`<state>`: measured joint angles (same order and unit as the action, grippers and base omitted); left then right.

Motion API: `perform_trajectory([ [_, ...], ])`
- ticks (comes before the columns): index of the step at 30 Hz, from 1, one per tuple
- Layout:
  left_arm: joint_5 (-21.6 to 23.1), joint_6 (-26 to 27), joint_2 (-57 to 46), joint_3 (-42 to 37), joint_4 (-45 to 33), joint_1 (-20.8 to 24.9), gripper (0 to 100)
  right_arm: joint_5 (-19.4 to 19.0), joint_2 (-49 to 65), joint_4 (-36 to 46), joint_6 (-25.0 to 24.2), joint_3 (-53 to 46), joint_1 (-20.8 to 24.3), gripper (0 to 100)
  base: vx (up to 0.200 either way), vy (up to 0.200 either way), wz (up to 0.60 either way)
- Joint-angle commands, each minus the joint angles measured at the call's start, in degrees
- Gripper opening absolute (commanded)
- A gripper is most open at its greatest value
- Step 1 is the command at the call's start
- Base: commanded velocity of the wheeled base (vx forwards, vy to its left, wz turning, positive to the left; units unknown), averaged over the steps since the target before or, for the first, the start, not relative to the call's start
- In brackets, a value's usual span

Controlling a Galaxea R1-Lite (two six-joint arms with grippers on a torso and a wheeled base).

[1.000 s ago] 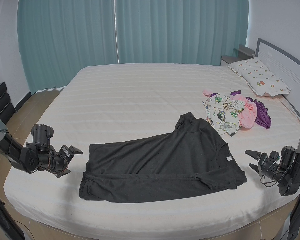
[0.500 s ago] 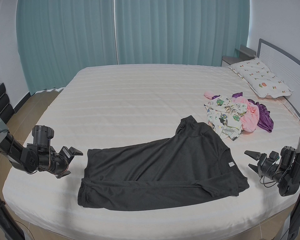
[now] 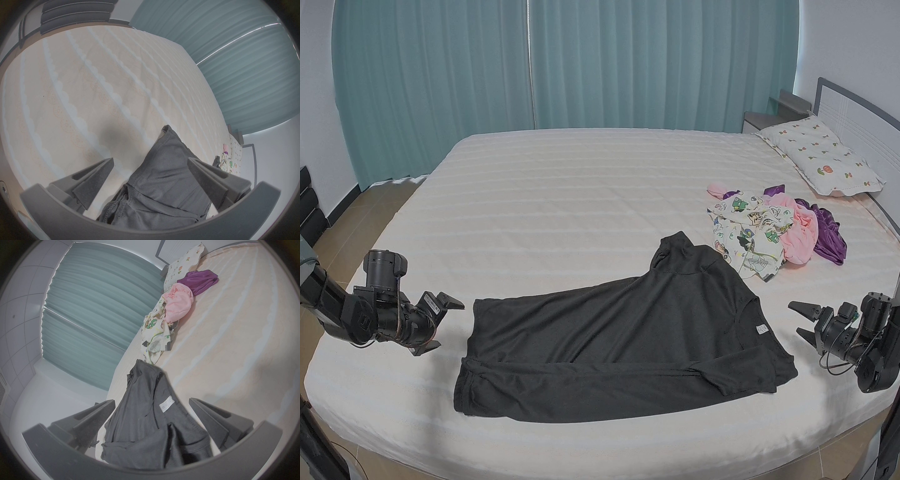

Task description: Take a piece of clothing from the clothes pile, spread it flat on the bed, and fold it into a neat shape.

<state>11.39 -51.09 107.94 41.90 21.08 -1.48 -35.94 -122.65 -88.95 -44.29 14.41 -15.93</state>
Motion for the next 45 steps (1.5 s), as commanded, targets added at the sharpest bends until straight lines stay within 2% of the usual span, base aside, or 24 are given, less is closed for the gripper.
perform_trajectory([
  [1, 0.0, -0.1, -0.1, 0.1, 0.1, 0.1, 100, 0.0, 0.0, -0.6, 0.0, 0.0, -0.1, 100, 0.000, 0.000, 0.00],
  [7, 0.0, -3.2, 0.0, 1.5, 0.1, 0.2, 100, 0.0, 0.0, -0.6, 0.0, 0.0, -0.1, 100, 0.000, 0.000, 0.00],
  [15, -0.4, -2.9, 0.7, 5.0, 0.1, 0.7, 100, 0.0, 0.0, -0.6, 0.1, -0.4, 0.0, 100, 0.000, 0.000, 0.00],
  [21, -0.9, -1.5, 5.3, 11.5, -0.3, 1.0, 100, 0.0, -0.2, -0.6, 0.2, -0.4, 0.0, 100, 0.000, 0.000, 0.00],
  [25, -1.2, 2.7, 11.1, 15.6, 0.0, 2.1, 100, 0.1, -0.2, -0.6, 0.2, -0.4, 0.0, 100, 0.000, 0.000, 0.00],
  [31, -7.9, 4.9, 15.9, 21.5, 0.2, 2.9, 100, 0.2, -0.5, -0.6, 0.3, -0.4, 0.2, 100, 0.000, 0.000, 0.00],
  [45, -8.8, 4.8, 17.5, 22.2, -0.2, 3.6, 100, 0.6, -1.7, -0.6, 0.4, 0.0, 1.0, 100, 0.000, 0.000, 0.00],
])
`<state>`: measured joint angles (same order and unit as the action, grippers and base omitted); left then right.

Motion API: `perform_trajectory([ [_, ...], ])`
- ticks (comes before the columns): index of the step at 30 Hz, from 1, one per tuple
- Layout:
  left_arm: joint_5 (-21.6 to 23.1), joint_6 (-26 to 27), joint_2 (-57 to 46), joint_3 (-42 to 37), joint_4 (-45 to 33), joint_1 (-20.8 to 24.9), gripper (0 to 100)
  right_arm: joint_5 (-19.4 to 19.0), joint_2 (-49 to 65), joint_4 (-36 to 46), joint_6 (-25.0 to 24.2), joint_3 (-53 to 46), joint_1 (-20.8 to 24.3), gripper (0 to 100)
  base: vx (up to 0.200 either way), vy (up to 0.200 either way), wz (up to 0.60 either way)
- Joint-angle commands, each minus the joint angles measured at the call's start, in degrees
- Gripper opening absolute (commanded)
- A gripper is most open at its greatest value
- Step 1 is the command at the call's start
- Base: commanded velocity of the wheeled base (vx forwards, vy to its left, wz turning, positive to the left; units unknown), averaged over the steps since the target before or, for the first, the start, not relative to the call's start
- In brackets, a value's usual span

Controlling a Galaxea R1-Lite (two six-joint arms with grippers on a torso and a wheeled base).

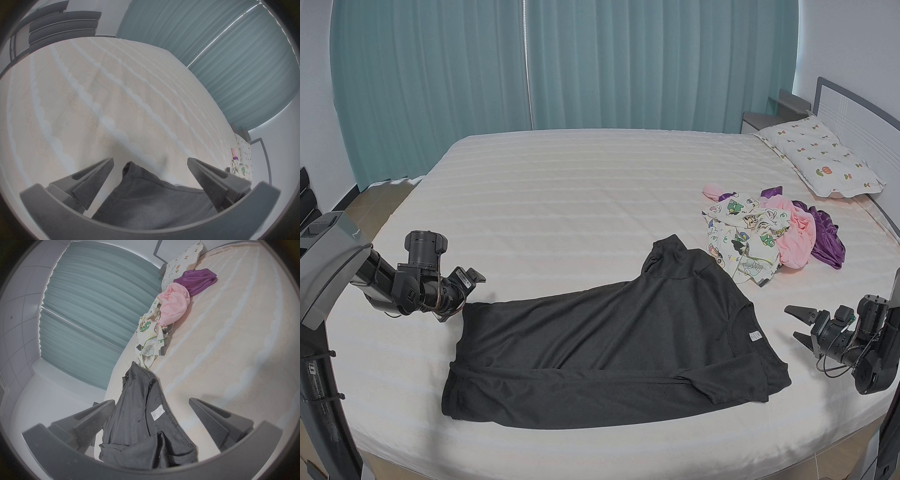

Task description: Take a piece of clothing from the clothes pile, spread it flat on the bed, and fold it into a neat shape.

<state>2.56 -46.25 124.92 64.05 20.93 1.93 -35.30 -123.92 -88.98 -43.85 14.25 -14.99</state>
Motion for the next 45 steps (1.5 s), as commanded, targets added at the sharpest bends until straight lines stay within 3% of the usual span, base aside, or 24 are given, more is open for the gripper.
perform_trajectory([
  [1, 0.0, -0.1, 0.4, -0.1, -0.2, 0.3, 100, 0.0, -0.4, -0.6, 0.0, 0.2, 0.1, 100, 0.000, 0.000, 0.00],
  [14, 0.4, -0.1, 1.0, -0.5, -0.5, 1.2, 100, 0.0, -0.9, -0.6, 0.0, 0.2, 0.1, 100, 0.000, 0.000, 0.00],
  [15, 0.4, -0.2, 1.0, -0.4, -0.5, 1.2, 0, 0.0, -0.9, -0.6, 0.0, 0.2, 0.2, 100, 0.000, 0.000, 0.00],
  [31, -0.2, -0.5, 1.6, 1.0, 0.2, -0.4, 0, 0.0, -0.9, -0.6, 0.0, 0.2, 0.1, 100, 0.000, 0.000, 0.00],
  [38, -0.2, -4.9, 1.4, 2.8, 0.4, -1.8, 0, 0.0, -0.9, -0.6, 0.1, 0.1, 0.1, 100, 0.000, 0.000, 0.00],
  [45, -0.2, -5.3, 1.6, 3.3, 0.4, -3.2, 0, 0.0, -0.9, -0.6, 0.1, 0.0, 0.1, 100, 0.000, 0.000, 0.00],
])
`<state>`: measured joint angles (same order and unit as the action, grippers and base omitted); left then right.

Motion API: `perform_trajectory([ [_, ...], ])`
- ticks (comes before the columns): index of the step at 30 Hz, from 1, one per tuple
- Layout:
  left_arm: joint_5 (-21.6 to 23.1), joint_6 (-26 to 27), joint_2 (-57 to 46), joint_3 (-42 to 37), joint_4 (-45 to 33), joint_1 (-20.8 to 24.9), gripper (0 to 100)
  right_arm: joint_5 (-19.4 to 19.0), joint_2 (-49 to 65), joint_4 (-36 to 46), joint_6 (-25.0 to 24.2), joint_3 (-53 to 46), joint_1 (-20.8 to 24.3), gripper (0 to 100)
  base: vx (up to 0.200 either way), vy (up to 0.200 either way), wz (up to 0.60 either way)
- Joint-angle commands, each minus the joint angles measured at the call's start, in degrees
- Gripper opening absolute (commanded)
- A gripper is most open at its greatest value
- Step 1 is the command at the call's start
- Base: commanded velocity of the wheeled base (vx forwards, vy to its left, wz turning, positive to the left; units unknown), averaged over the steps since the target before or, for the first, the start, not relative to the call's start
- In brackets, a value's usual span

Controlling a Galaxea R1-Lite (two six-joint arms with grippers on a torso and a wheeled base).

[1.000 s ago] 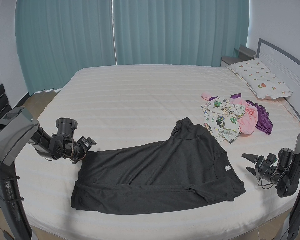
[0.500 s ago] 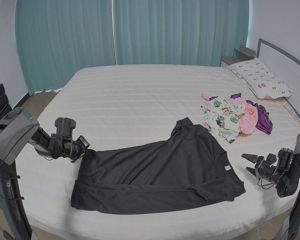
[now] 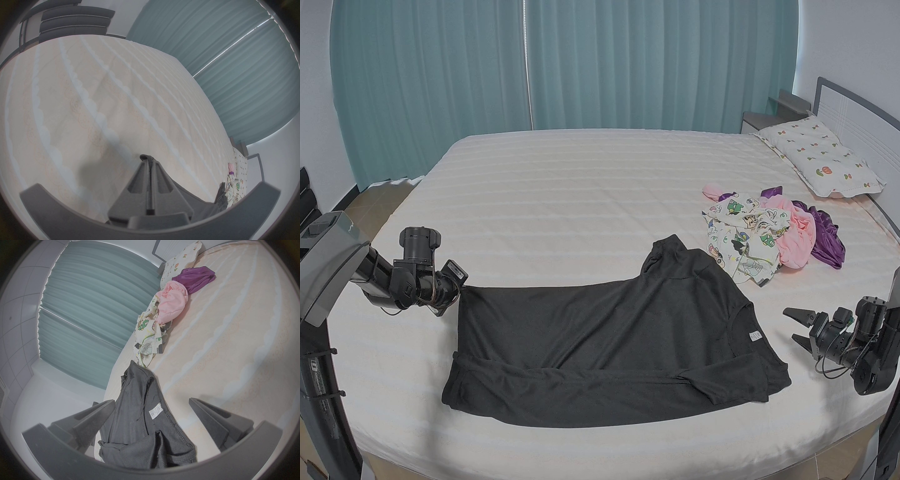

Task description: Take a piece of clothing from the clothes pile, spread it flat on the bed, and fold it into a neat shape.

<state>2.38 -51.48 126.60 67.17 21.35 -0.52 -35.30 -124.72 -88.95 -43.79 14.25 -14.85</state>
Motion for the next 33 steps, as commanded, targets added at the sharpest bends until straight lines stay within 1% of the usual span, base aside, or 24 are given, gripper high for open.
perform_trajectory([
  [1, 0.0, -0.1, 0.0, 0.2, 0.0, -0.9, 0, 0.0, 0.0, -0.6, 0.0, 0.1, 0.0, 100, 0.000, 0.000, 0.00],
  [6, 0.0, -0.3, -0.5, 0.1, 0.0, -1.1, 0, 0.1, 0.4, -0.6, 0.0, 1.3, 0.5, 100, 0.000, 0.000, 0.00],
  [11, 0.1, -0.4, -0.5, -0.1, -0.1, -1.1, 0, 0.7, -0.3, -0.3, 0.0, 5.3, 3.1, 100, 0.000, 0.000, 0.00],
  [12, 0.1, -0.4, -0.5, -0.3, -0.1, -1.1, 0, 1.5, -1.0, 0.9, 0.1, 8.4, 4.9, 100, 0.000, 0.000, 0.00],
  [16, 0.2, -0.4, -0.6, -0.5, -0.1, -1.0, 0, 3.4, -0.8, 6.0, 0.1, 15.7, 8.4, 100, 0.000, 0.000, 0.00],
  [19, 0.2, -0.5, -0.7, -0.8, -0.1, -1.0, 0, 7.1, -0.2, 14.6, 0.1, 25.0, 11.7, 100, 0.000, 0.000, 0.00],
  [23, 0.2, -1.7, -0.7, -0.9, -0.1, -1.0, 0, 15.4, -0.9, 28.2, 0.9, 37.9, 16.5, 100, 0.000, 0.000, 0.00],
  [24, 0.2, -1.9, -0.7, -0.9, -0.1, -0.9, 0, 16.1, -1.0, 29.1, 1.1, 38.7, 16.9, 100, 0.000, 0.000, 0.00],
  [25, 0.4, -2.3, -0.8, -0.9, -0.1, -1.0, 0, 19.0, -2.3, 33.4, 2.5, 43.4, 18.8, 100, 0.000, 0.000, 0.00],
  [26, 0.5, -2.3, -1.0, -0.9, -0.2, -1.0, 0, 21.1, -3.8, 35.9, 4.0, 47.0, 20.2, 100, 0.000, 0.000, 0.00],
  [29, 0.6, -2.3, -1.1, -1.0, -0.2, -0.9, 0, 23.7, -6.7, 39.5, 6.9, 52.6, 22.1, 100, 0.000, 0.000, 0.00],
  [30, 0.6, -2.3, -1.1, -1.0, -0.2, -0.9, 0, 24.1, -7.5, 41.1, 8.0, 54.7, 22.8, 100, 0.000, 0.000, 0.00],
  [31, 0.6, -2.3, -1.1, -1.0, -0.2, -0.9, 0, 24.1, -7.5, 41.1, 8.0, 54.7, 22.8, 100, 0.000, 0.000, 0.00],
  [33, 0.6, -2.3, -1.1, -1.3, -0.2, -0.9, 0, 24.2, -8.5, 44.7, 10.2, 58.3, 24.1, 100, 0.000, 0.000, 0.00],
])
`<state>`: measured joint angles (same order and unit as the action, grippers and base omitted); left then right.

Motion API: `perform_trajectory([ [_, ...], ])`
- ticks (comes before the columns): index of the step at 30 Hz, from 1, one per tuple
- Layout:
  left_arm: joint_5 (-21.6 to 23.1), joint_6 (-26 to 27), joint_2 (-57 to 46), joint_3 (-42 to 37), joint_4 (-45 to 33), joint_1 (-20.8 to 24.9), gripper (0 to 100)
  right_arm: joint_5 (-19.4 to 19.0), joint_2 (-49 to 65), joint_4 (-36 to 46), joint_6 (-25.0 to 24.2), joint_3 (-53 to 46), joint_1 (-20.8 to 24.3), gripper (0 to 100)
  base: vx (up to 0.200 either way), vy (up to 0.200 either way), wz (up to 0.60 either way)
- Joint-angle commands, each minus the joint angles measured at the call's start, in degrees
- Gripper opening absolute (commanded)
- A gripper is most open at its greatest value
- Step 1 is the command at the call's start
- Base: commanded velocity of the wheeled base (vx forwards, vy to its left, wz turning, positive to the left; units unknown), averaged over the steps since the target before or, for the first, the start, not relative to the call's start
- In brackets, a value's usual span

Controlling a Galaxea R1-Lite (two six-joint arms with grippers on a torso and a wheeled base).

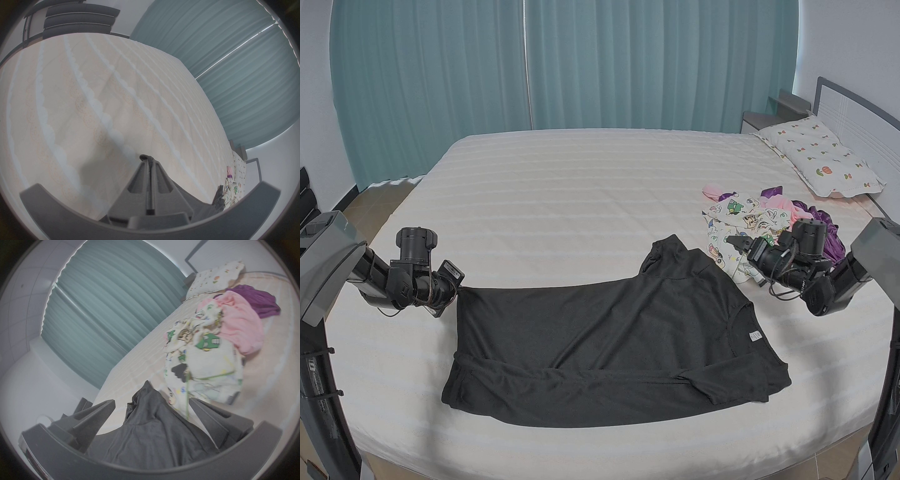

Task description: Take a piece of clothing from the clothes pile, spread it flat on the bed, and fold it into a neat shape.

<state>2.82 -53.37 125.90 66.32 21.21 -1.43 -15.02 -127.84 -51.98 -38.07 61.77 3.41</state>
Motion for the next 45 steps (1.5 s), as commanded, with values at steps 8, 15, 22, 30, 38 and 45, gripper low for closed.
perform_trajectory([
  [8, 0.2, -0.4, -0.4, -0.8, 0.1, 0.2, 0, 4.5, -11.7, 13.3, 10.9, 22.2, 8.3, 100, 0.000, 0.000, 0.00],
  [15, 0.2, -0.4, -0.4, -0.8, 0.1, 0.2, 0, 7.3, -15.2, 18.8, 13.5, 29.5, 7.7, 100, 0.000, 0.000, 0.00],
  [22, 0.2, -0.4, -0.4, -0.9, 0.1, 0.2, 0, 7.4, -15.7, 20.7, 13.6, 30.9, 7.4, 100, 0.000, 0.000, 0.00],
  [30, 0.2, -0.4, -0.4, -0.9, 0.1, 0.2, 0, 7.4, -17.6, 20.4, 13.5, 31.1, 6.8, 100, 0.000, 0.000, 0.00],
  [38, 0.2, -0.4, -0.4, -0.8, 0.1, 0.3, 0, 7.6, -18.1, 21.0, 12.9, 32.4, 6.8, 0, 0.000, 0.000, 0.00],
  [45, 0.2, -0.3, -0.4, -0.8, 0.1, 0.2, 0, 8.3, -17.8, 23.0, 12.1, 32.0, 6.6, 0, 0.000, 0.000, 0.00],
])
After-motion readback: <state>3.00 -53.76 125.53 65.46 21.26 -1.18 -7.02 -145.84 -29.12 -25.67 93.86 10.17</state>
